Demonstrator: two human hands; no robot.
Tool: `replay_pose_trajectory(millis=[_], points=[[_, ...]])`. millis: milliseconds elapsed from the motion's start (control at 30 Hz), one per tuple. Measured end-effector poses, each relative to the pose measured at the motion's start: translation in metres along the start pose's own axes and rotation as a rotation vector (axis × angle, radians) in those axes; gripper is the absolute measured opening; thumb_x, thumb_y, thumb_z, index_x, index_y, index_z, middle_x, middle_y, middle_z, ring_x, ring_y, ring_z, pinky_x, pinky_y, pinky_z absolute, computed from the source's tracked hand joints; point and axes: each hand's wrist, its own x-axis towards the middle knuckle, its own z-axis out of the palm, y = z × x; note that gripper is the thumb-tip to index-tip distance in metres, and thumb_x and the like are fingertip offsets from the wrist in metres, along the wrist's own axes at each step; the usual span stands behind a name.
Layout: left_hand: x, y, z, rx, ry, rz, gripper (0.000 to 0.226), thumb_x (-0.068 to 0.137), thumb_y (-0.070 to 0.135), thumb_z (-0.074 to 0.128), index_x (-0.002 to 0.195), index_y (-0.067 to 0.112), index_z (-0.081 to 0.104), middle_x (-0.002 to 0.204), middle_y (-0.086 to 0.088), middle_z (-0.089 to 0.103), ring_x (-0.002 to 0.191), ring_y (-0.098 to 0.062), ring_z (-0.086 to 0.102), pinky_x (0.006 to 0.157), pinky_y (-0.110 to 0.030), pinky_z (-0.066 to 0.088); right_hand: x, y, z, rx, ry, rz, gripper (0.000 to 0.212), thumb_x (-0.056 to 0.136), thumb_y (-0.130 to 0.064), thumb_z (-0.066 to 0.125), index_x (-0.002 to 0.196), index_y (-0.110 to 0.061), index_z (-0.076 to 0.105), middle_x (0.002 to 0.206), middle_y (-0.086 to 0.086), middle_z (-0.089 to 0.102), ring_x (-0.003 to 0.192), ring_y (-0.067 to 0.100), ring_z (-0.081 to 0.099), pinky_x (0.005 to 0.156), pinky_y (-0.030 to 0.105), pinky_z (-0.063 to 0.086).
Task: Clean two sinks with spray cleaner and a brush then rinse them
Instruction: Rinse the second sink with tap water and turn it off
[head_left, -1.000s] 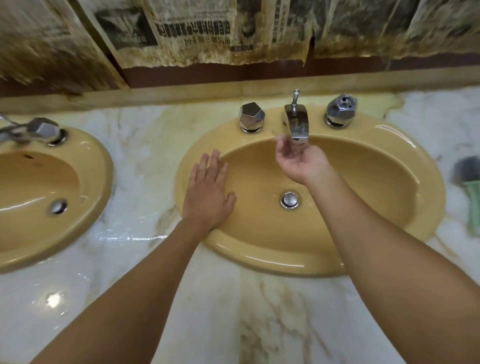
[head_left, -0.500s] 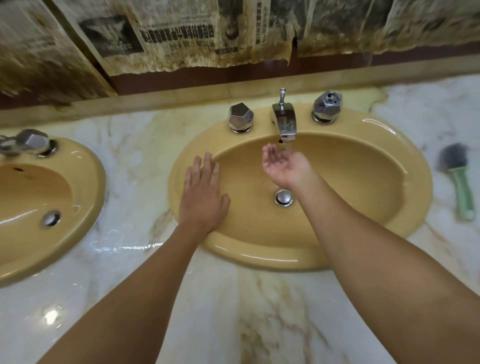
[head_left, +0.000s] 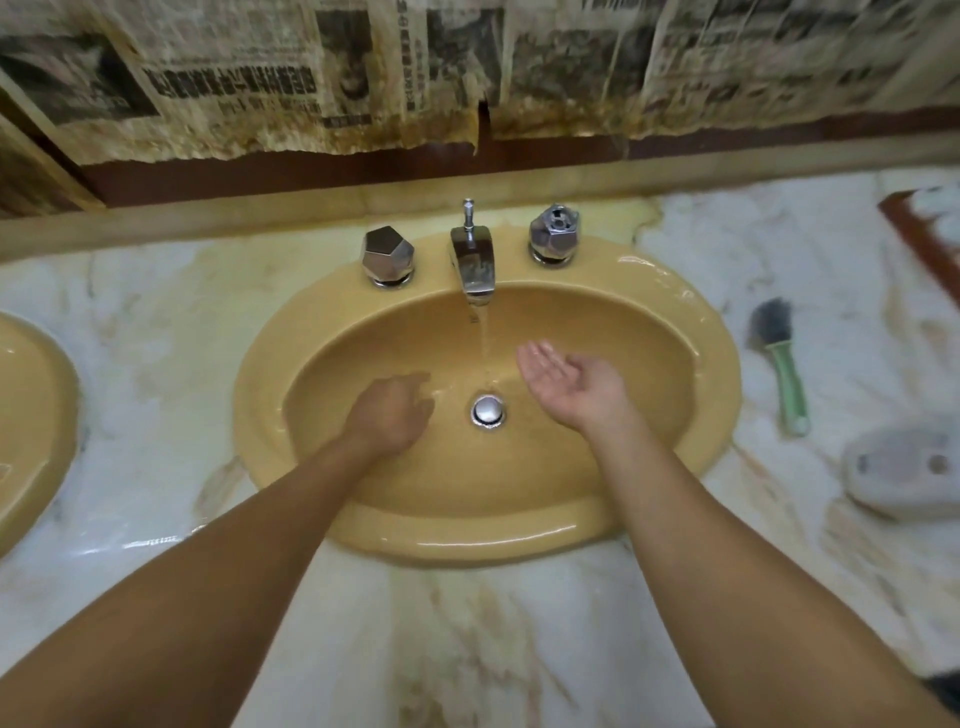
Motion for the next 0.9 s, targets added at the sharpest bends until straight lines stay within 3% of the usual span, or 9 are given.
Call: replay_pose_trajectory(millis=[67, 133, 300, 400, 467, 567, 667, 767, 900], points=[[0.008, 0.041, 0.003, -0.794, 0.034, -0.22, 0.022, 0.1, 0.022, 0.059, 0.117, 0.013, 0.069, 0.122, -0.011, 0.07, 0.1, -0.022, 0.068, 0.085, -0.027, 0.054, -0.006, 0.002, 0.018, -0.093, -0.051, 0.002, 0.039, 0.108, -0.016, 0.029, 0.104, 0.009, 0.058, 0.114, 0.021, 0.064, 0.125, 0.034, 0.057, 0.105, 0.041, 0.047], [0.019, 0.08, 0.004, -1.305, -0.034, -0.346, 0.01, 0.102, 0.013, 0.057, 0.109, 0.01, 0.064, 0.1, -0.007, 0.072, 0.077, -0.013, 0.07, 0.064, -0.02, 0.057, -0.008, 0.001, 0.035, -0.138, -0.038, -0.053, 0.038, 0.107, -0.019, 0.03, 0.096, 0.001, 0.061, 0.1, 0.014, 0.068, 0.106, 0.026, 0.065, 0.091, 0.034, 0.052], [0.04, 0.122, -0.007, -1.588, -0.133, -0.349, 0.014, 0.102, 0.023, 0.059, 0.093, 0.013, 0.064, 0.051, 0.009, 0.055, 0.036, 0.001, 0.042, 0.034, -0.015, 0.032, 0.0, -0.012, 0.045, -0.184, 0.093, -0.172, 0.037, 0.106, -0.02, 0.032, 0.089, -0.006, 0.062, 0.091, 0.006, 0.067, 0.081, 0.019, 0.063, 0.075, 0.027, 0.051], [0.041, 0.119, -0.012, -1.302, 0.003, -0.293, 0.018, 0.097, 0.023, 0.064, 0.08, 0.02, 0.064, 0.047, 0.007, 0.043, 0.043, -0.011, 0.037, 0.039, -0.021, 0.024, 0.006, -0.01, 0.046, -0.192, 0.073, -0.121, 0.036, 0.107, -0.019, 0.033, 0.092, -0.004, 0.061, 0.093, 0.009, 0.066, 0.084, 0.02, 0.063, 0.085, 0.029, 0.052], [0.039, 0.1, -0.012, -0.768, 0.247, -0.234, 0.027, 0.089, 0.018, 0.067, 0.064, 0.018, 0.057, 0.06, -0.002, 0.055, 0.063, -0.021, 0.047, 0.051, -0.028, 0.03, 0.011, 0.0, 0.05, -0.224, 0.059, -0.074, 0.035, 0.107, -0.02, 0.035, 0.091, -0.004, 0.061, 0.093, 0.01, 0.066, 0.084, 0.021, 0.062, 0.079, 0.029, 0.053], [0.021, 0.055, -0.019, -0.093, 0.51, -0.094, 0.026, 0.078, 0.003, 0.057, 0.061, 0.015, 0.041, 0.067, -0.002, 0.045, 0.067, -0.029, 0.044, 0.052, -0.032, 0.023, 0.017, 0.019, 0.058, -0.279, 0.008, 0.015, 0.035, 0.107, -0.021, 0.036, 0.087, -0.004, 0.059, 0.088, 0.012, 0.066, 0.081, 0.022, 0.063, 0.071, 0.028, 0.051], [0.012, 0.015, -0.035, 0.168, 0.699, 0.1, 0.025, 0.072, 0.001, 0.06, 0.086, 0.022, 0.061, 0.097, -0.003, 0.053, 0.093, -0.031, 0.049, 0.073, -0.037, 0.033, 0.02, 0.035, 0.067, -0.349, -0.072, 0.094, 0.031, 0.106, -0.013, 0.037, 0.085, -0.005, 0.058, 0.076, 0.007, 0.064, 0.063, 0.014, 0.059, 0.056, 0.02, 0.048], [0.013, -0.012, -0.052, 0.307, 0.683, 0.072, 0.05, 0.073, 0.021, 0.068, 0.122, 0.018, 0.057, 0.129, -0.006, 0.052, 0.118, -0.031, 0.044, 0.095, -0.042, 0.034, 0.026, 0.044, 0.066, -0.557, -0.072, 0.082, 0.028, 0.106, -0.024, 0.046, 0.085, -0.011, 0.059, 0.053, -0.005, 0.051, 0.037, 0.004, 0.039, 0.033, 0.018, 0.028], [0.019, -0.041, -0.063, 0.594, 0.52, 0.154, 0.083, 0.082, 0.034, 0.066, 0.153, 0.007, 0.032, 0.156, -0.012, 0.033, 0.145, -0.03, 0.026, 0.117, -0.042, 0.023, 0.02, 0.043, 0.057, -1.319, 0.034, -0.236, 0.042, 0.1, -0.043, 0.054, 0.068, -0.016, 0.052, 0.05, -0.002, 0.045, 0.039, 0.014, 0.037, 0.038, 0.02, 0.025]])
